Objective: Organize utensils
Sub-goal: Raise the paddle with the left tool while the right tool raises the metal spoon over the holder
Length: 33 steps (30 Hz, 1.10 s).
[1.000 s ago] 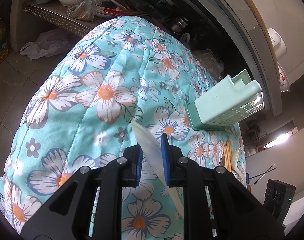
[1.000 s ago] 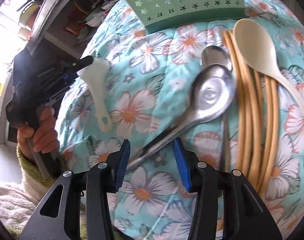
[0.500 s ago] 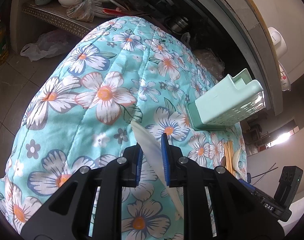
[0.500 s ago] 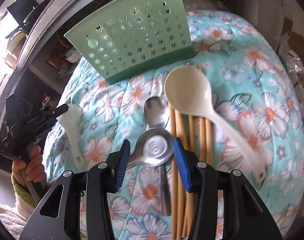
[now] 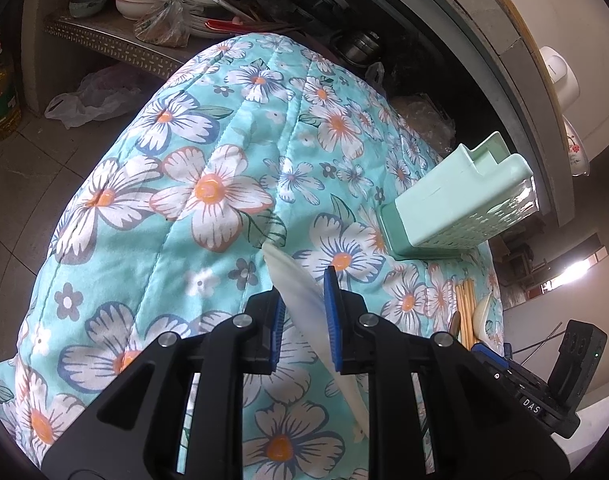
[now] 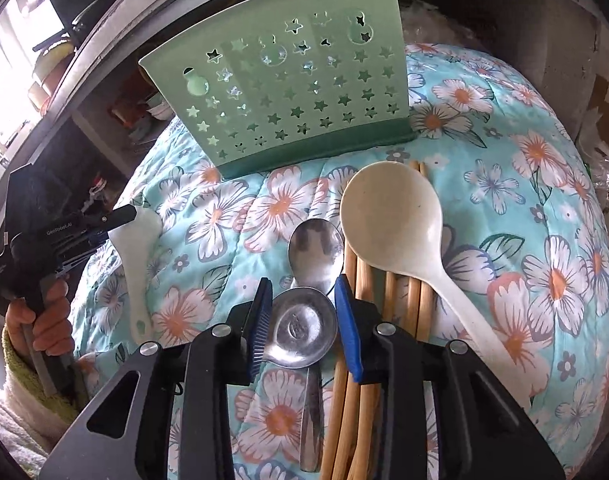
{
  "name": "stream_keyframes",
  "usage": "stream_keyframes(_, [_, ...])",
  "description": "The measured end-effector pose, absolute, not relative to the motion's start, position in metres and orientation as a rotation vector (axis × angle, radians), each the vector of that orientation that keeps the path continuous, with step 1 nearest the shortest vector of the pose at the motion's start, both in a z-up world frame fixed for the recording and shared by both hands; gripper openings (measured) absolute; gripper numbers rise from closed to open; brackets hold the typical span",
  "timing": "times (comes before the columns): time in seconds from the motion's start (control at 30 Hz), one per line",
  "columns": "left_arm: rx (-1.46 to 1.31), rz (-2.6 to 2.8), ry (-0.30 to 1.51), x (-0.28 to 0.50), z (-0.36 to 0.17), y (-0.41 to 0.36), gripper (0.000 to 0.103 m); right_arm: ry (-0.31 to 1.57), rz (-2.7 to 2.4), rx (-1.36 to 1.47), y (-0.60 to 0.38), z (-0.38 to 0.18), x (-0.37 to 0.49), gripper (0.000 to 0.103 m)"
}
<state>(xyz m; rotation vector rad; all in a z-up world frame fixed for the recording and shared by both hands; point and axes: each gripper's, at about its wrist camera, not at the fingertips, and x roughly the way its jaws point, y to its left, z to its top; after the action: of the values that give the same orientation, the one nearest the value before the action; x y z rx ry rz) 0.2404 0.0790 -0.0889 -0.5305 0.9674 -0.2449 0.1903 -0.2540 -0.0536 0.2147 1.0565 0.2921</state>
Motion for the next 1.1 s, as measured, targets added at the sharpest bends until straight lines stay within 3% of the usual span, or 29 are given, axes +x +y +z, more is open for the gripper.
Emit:
stream_keyframes(0.47, [-0.475,-0.213,0.976,0.242,-0.084,0.071,0.018,1.099,0.409,0.324,-0.259,-0.074,0.195,0.027])
stream_keyframes(0.6, [-0.456,-0.199,0.974,0.24,-0.083,0.068,0.018,1.091,0.407,0.318,-0.26,-0.073,0.19,0.01])
stream_keyframes(0.67, [-0.438,-0.196,0.977,0.241,-0.082,0.065,0.018,1.072,0.416,0.321,-0.26,-0.068,0.187,0.008])
stream_keyframes(0.9, [-0.382,-0.226,0.967,0.241,-0.062,0.055,0.01,0.966,0.41,0.296,-0.269,-0.03,0.182,0.004])
stream_keyframes(1.1, [-0.307,-0.27,0.846,0.234,-0.002,0.047,0.004,0.796,0.366,0.25,-0.3,0.037,0.193,0.004])
